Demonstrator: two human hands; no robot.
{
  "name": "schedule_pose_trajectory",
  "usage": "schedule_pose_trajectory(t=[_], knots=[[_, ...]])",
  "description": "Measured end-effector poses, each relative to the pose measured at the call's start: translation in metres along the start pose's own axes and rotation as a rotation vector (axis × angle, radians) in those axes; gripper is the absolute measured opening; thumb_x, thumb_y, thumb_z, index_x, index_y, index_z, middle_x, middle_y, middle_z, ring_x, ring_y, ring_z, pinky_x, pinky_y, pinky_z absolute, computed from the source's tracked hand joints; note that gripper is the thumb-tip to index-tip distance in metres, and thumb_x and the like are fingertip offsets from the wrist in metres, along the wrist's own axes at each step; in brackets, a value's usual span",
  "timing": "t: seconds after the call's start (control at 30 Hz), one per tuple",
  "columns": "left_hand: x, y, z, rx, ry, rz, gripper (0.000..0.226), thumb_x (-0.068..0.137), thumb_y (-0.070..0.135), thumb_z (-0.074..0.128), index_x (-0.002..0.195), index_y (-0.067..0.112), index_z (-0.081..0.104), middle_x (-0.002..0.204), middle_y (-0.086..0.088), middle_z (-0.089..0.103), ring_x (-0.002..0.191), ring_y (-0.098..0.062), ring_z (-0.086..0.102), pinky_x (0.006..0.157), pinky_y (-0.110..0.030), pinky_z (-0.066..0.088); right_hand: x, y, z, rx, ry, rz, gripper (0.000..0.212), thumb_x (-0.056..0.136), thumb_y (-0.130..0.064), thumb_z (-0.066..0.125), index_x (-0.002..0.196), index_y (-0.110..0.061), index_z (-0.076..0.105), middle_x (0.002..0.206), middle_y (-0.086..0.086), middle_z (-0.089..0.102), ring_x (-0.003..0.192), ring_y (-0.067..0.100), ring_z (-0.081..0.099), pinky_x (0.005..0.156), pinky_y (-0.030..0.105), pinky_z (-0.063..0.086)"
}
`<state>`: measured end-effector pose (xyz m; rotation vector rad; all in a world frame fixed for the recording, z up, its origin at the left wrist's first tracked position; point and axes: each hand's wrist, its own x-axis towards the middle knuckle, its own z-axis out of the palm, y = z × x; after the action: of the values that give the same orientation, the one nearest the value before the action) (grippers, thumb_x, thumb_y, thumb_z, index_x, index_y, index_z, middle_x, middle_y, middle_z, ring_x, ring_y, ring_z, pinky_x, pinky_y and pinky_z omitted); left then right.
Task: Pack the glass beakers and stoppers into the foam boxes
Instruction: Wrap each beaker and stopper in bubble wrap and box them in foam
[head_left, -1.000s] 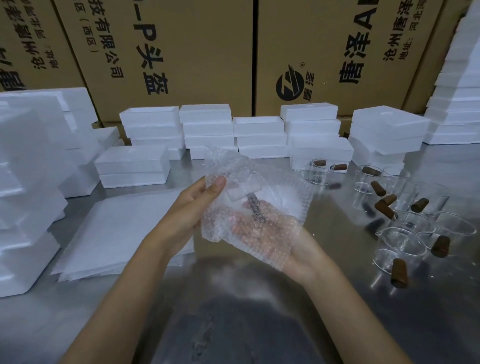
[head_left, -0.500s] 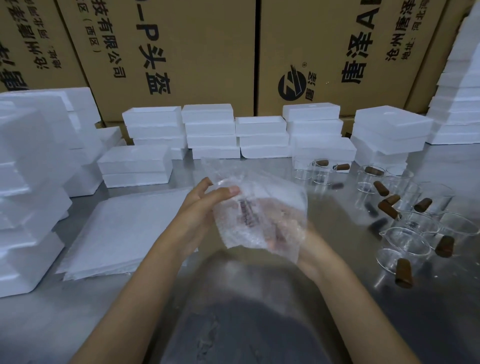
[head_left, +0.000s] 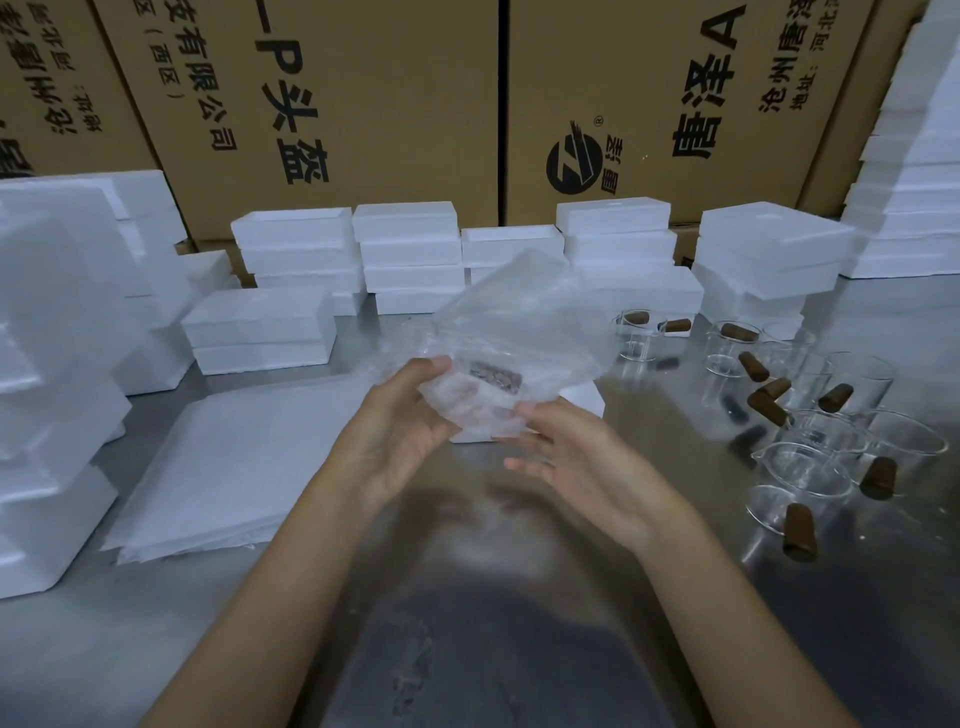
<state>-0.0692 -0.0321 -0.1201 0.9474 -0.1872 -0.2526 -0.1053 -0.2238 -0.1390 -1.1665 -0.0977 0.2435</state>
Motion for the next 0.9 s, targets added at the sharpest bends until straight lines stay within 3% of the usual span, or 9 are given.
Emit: schedule_pose_trajectory(t=[0.1, 0.2, 0.3, 0.37, 0.47, 0.53, 0.6, 0.73, 0.9], knots=[[0.0, -0.008, 0.0, 0.089, -0.111, -0.105, 0.065, 0.083, 0.012, 0.071, 0.141, -0.005, 0.046, 0.141, -0.025, 0.053, 0.13, -0.039, 0.052, 0.11, -0.056, 0.039, 0.003, -0.001, -0.001, 0.037, 0.144, -0.15, 0.017, 0.085, -0.025, 0.071, 0.098, -0.014, 0.074, 0.106, 0.004, 0.073, 0.1, 0.019, 0.068, 0.077, 0.026, 0.054], [0.001, -0.016, -0.004, 0.238, -0.203, -0.168, 0.058, 0.078, 0.012, 0.077, 0.133, 0.006, 0.058, 0.135, -0.02, 0.059, 0.127, -0.038, 0.056, 0.104, -0.054, 0.046, 0.007, -0.003, -0.012, 0.006, 0.365, -0.22, 0.009, 0.089, -0.014, 0.068, 0.095, -0.013, 0.074, 0.094, 0.006, 0.075, 0.092, 0.023, 0.069, 0.086, 0.034, 0.05], [0.0, -0.02, -0.006, 0.452, -0.231, -0.2, 0.063, 0.069, 0.011, 0.08, 0.129, 0.012, 0.06, 0.131, -0.018, 0.063, 0.121, -0.036, 0.06, 0.104, -0.051, 0.047, 0.008, 0.0, -0.016, -0.215, 0.464, -0.307, 0.003, 0.086, -0.014, 0.073, 0.088, -0.012, 0.075, 0.091, 0.004, 0.077, 0.09, 0.021, 0.072, 0.088, 0.036, 0.054], [-0.002, -0.021, -0.007, 0.575, -0.215, -0.198, 0.069, 0.066, 0.008, 0.079, 0.131, 0.013, 0.057, 0.129, -0.014, 0.065, 0.119, -0.03, 0.063, 0.107, -0.049, 0.045, 0.009, 0.003, -0.016, -0.384, 0.509, -0.372, 0.005, 0.084, -0.013, 0.076, 0.08, -0.014, 0.074, 0.08, -0.003, 0.077, 0.079, 0.011, 0.072, 0.075, 0.029, 0.056], [-0.003, -0.021, -0.007, 0.653, -0.231, -0.208, 0.067, 0.071, 0.003, 0.075, 0.134, 0.013, 0.054, 0.127, -0.01, 0.067, 0.118, -0.025, 0.063, 0.108, -0.046, 0.045, 0.012, 0.008, -0.015, -0.537, 0.516, -0.409, 0.014, 0.081, -0.011, 0.077, 0.071, -0.019, 0.072, 0.068, -0.006, 0.073, 0.064, 0.005, 0.07, 0.062, 0.027, 0.057], [-0.003, -0.018, -0.006, 0.648, -0.245, -0.21, 0.064, 0.074, 0.01, 0.077, 0.134, 0.015, 0.055, 0.126, -0.008, 0.067, 0.118, -0.024, 0.064, 0.104, -0.041, 0.047, 0.012, 0.011, -0.014, -0.6, 0.501, -0.396, 0.004, 0.078, -0.016, 0.077, 0.076, -0.017, 0.073, 0.07, -0.001, 0.074, 0.069, 0.016, 0.073, 0.069, 0.042, 0.062], [-0.002, -0.016, -0.006, 0.605, -0.236, -0.192, 0.056, 0.078, 0.015, 0.078, 0.13, 0.018, 0.059, 0.125, -0.007, 0.068, 0.117, -0.025, 0.065, 0.098, -0.039, 0.05, 0.011, 0.012, -0.012, -0.636, 0.5, -0.39, 0.016, 0.07, -0.026, 0.075, 0.079, -0.014, 0.072, 0.072, 0.001, 0.073, 0.074, 0.025, 0.073, 0.074, 0.051, 0.06], [-0.001, -0.018, -0.006, 0.659, -0.103, -0.08, 0.026, 0.084, 0.005, 0.07, 0.103, 0.022, 0.074, 0.107, -0.004, 0.075, 0.099, -0.021, 0.072, 0.078, -0.029, 0.058, 0.013, 0.013, -0.013, -0.682, 0.492, -0.393, 0.025, 0.063, -0.029, 0.072, 0.084, -0.015, 0.07, 0.077, -0.003, 0.074, 0.08, 0.024, 0.072, 0.078, 0.052, 0.058], [-0.003, -0.026, 0.001, 0.711, -0.006, -0.017, 0.024, 0.071, 0.009, 0.068, 0.094, 0.005, 0.074, 0.102, -0.02, 0.072, 0.099, -0.038, 0.069, 0.091, -0.05, 0.054, 0.013, 0.014, -0.014, -0.7, 0.441, -0.412, 0.028, 0.07, -0.018, 0.074, 0.097, -0.022, 0.064, 0.088, -0.005, 0.073, 0.086, 0.02, 0.07, 0.078, 0.047, 0.06]])
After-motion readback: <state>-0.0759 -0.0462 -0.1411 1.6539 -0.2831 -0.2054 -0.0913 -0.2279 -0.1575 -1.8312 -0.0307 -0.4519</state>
